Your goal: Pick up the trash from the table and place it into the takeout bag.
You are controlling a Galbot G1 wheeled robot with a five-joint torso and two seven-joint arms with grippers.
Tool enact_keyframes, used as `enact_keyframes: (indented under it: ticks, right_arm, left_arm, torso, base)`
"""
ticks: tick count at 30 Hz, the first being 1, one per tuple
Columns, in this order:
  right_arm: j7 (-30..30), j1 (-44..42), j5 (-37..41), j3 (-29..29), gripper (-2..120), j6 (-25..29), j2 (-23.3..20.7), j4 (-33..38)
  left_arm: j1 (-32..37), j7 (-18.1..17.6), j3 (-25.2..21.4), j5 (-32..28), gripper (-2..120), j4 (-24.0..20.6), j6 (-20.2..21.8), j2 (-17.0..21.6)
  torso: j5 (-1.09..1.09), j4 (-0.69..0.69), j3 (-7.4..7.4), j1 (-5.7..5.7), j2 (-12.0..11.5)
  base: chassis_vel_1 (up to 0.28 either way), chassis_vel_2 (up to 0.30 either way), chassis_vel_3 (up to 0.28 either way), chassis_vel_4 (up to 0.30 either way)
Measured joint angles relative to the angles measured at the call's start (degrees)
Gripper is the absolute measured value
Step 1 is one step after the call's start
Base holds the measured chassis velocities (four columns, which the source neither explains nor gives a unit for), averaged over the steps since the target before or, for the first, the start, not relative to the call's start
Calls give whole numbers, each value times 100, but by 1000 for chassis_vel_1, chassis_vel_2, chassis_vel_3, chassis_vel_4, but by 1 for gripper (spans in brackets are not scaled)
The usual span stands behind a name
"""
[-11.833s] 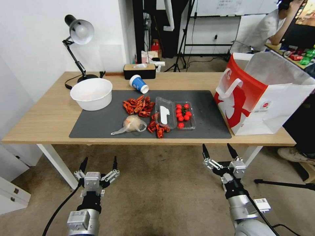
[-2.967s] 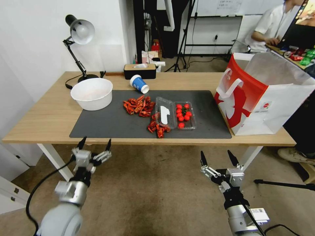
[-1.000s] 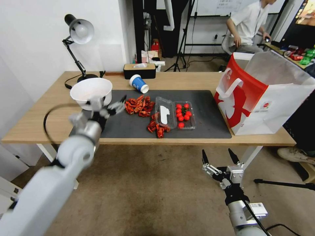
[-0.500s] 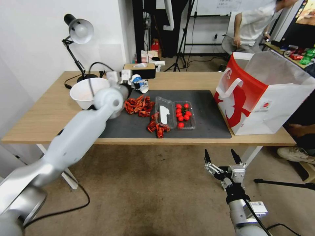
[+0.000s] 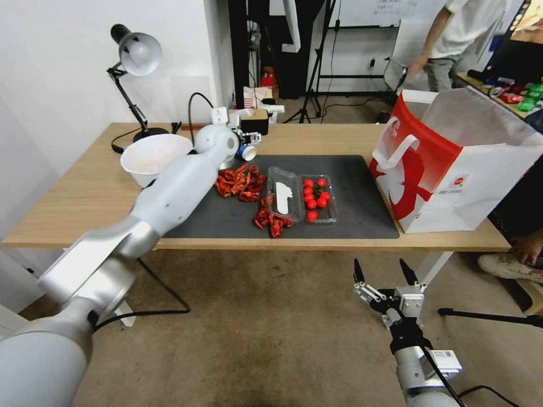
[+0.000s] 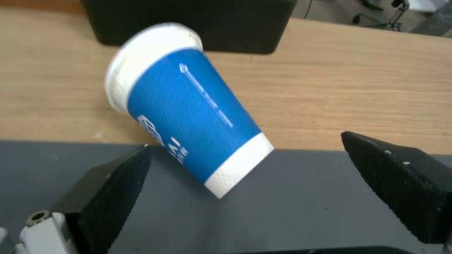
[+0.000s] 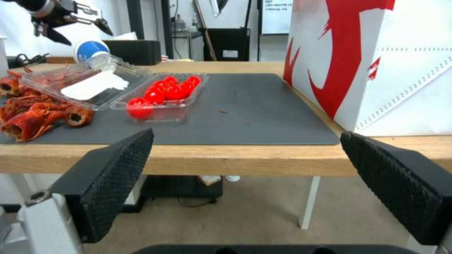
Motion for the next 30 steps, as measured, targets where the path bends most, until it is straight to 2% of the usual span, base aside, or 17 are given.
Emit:
enact_keyframes:
  ticks: [2, 3, 5, 13, 18, 23, 30]
  right_arm:
    - [0, -35, -17, 4, 100, 5, 19, 26]
    - [0, -35, -17, 4, 100, 5, 19, 26]
    - [0, -67, -27, 8, 100, 13, 26, 53]
    - [0, -161, -38, 32, 100, 43, 26, 106]
    - [-3, -204, -46, 33, 100, 43, 26, 145]
    - [-6, -224, -49, 33, 100, 43, 15, 171]
    - [-15, -281, -55, 37, 100, 43, 0, 180]
  left_arm:
    - [-42, -24, -126, 20, 100, 372, -17, -235]
    - [-42, -24, -126, 20, 100, 372, -17, -235]
    - [-79, -74, -278, 111, 100, 672, -55, -402]
    - [-201, -59, -461, 241, 100, 1072, -198, -520]
    - [-295, 152, -600, 423, 100, 1358, -440, -647]
    - [-303, 341, -640, 500, 100, 1409, -544, -692]
    - [-380, 773, -873, 914, 100, 1933, -745, -887]
  torso:
    - [-1, -1, 0, 0, 0]
    - [-1, -1, 0, 0, 0]
    - [-1, -2, 0, 0, 0]
    - [-1, 0, 0, -1, 0]
    - [-1, -1, 0, -1, 1]
    - [-1, -1, 0, 0, 0]
    - [-1, -1, 0, 0, 1]
  base:
    - [0, 0, 0, 0]
    - [0, 0, 0, 0]
    - [0, 0, 0, 0]
    - [0, 0, 0, 0]
    - [0, 0, 0, 0]
    - [0, 0, 0, 0]
    - [0, 0, 0, 0]
